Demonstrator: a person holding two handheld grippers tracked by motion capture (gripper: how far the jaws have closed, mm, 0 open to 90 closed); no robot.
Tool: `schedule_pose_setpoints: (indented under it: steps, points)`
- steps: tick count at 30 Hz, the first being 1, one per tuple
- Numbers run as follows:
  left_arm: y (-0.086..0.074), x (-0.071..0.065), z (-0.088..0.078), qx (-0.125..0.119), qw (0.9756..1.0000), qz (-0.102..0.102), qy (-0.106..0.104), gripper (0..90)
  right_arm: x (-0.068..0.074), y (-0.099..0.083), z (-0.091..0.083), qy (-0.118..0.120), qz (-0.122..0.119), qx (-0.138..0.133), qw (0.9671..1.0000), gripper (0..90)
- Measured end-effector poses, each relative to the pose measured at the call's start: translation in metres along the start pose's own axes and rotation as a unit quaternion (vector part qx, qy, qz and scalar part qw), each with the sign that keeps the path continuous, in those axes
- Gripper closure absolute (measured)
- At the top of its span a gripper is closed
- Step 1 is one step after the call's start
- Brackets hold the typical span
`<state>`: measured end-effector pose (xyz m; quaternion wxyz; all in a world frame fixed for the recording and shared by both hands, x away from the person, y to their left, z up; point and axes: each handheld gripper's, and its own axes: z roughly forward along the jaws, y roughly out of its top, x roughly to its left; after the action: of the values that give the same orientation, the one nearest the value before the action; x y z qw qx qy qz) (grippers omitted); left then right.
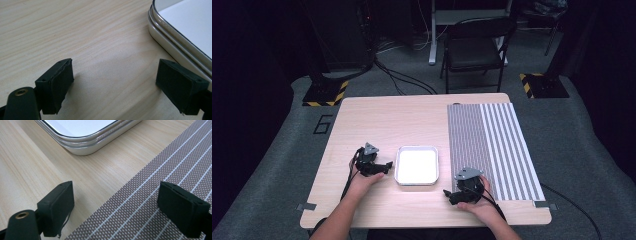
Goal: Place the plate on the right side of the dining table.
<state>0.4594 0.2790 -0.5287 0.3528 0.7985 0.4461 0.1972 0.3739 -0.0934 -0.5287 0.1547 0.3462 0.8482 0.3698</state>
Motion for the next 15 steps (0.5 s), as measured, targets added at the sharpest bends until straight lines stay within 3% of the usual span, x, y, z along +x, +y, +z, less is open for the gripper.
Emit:
schedule_pose_setpoints:
  steps: [15]
  points:
    - [-0.0007,-0.0009,-0.0006,-0.001,1.0000,-0.002,-0.001,14.2,0.0002,0.0002,0.0003,0.001,-0.001,0.000,1.0000,12.6]
